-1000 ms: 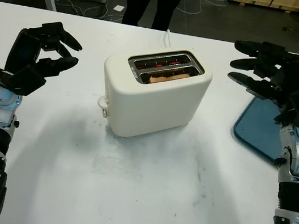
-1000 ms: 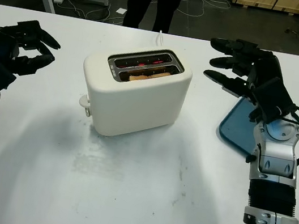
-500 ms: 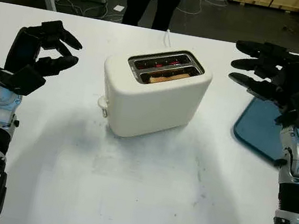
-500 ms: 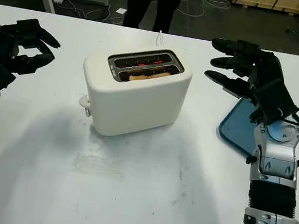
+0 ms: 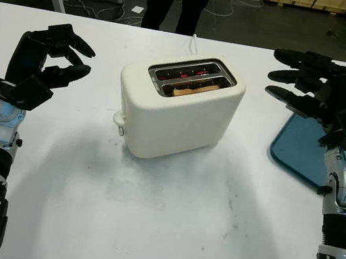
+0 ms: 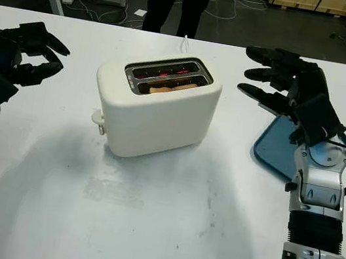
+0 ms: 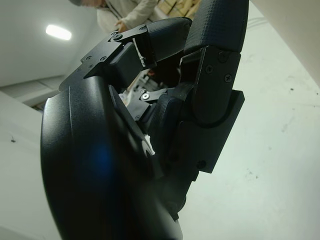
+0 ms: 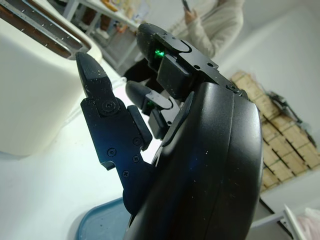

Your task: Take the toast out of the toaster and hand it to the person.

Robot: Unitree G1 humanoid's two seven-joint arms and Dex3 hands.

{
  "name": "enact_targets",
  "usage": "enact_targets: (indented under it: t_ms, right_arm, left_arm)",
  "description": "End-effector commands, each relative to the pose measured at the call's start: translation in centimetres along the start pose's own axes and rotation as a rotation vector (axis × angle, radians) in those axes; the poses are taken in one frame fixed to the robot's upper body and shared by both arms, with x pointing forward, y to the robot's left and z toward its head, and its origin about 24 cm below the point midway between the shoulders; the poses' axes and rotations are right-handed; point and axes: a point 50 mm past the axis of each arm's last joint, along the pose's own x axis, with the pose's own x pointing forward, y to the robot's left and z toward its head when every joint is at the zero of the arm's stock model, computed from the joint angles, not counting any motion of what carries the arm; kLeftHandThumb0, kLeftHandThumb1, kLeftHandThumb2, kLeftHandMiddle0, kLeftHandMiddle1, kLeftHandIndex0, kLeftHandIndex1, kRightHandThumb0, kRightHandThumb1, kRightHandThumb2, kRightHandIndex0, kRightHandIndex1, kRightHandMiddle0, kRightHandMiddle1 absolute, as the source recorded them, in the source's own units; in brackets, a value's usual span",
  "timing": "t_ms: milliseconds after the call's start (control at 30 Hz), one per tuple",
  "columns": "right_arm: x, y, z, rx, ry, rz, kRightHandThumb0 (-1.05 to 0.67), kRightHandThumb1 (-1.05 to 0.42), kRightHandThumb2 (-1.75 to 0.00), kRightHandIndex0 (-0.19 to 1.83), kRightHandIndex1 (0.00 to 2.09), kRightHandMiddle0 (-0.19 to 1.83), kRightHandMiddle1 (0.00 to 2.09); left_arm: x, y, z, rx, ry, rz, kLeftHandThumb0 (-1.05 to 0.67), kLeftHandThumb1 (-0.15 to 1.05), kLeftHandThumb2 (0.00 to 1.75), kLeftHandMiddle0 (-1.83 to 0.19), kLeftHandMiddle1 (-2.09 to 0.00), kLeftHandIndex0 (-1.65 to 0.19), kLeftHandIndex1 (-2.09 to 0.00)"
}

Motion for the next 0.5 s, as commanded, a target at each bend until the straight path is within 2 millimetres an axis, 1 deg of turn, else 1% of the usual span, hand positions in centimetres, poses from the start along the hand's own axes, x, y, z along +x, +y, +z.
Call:
enact_targets:
  t_ms: [0, 333, 467]
  right_arm:
    - [-0.04, -0.17, 0.03, 0.008, -0.017, -0.006, -0.29, -0.75, 0.0, 0.69, 0.58, 0.88, 0.02]
    - [0.0, -0.11, 0.28, 0.003, -0.023, -0.004, -0.28, -0.75, 0.0, 0.69, 0.53, 0.87, 0.01]
    - [-0.09, -0.05, 0.34, -0.024, -0.013, -0.008, -0.28, -0.75, 0.0, 0.7, 0.51, 0.87, 0.01]
  left_arm:
    - [0.04, -0.13, 0.09, 0.0, -0.009, 0.001, -1.05, 0.92, 0.26, -0.83, -1.17, -0.75, -1.03]
    - [0.12, -0.07, 0.18, 0.001, -0.013, 0.001, -1.05, 0.92, 0.26, -0.83, -1.16, -0.75, -1.03]
    - [0.11, -0.07, 0.14, 0.001, -0.007, 0.004, -1.05, 0.92, 0.26, -0.83, -1.17, -0.75, -1.04]
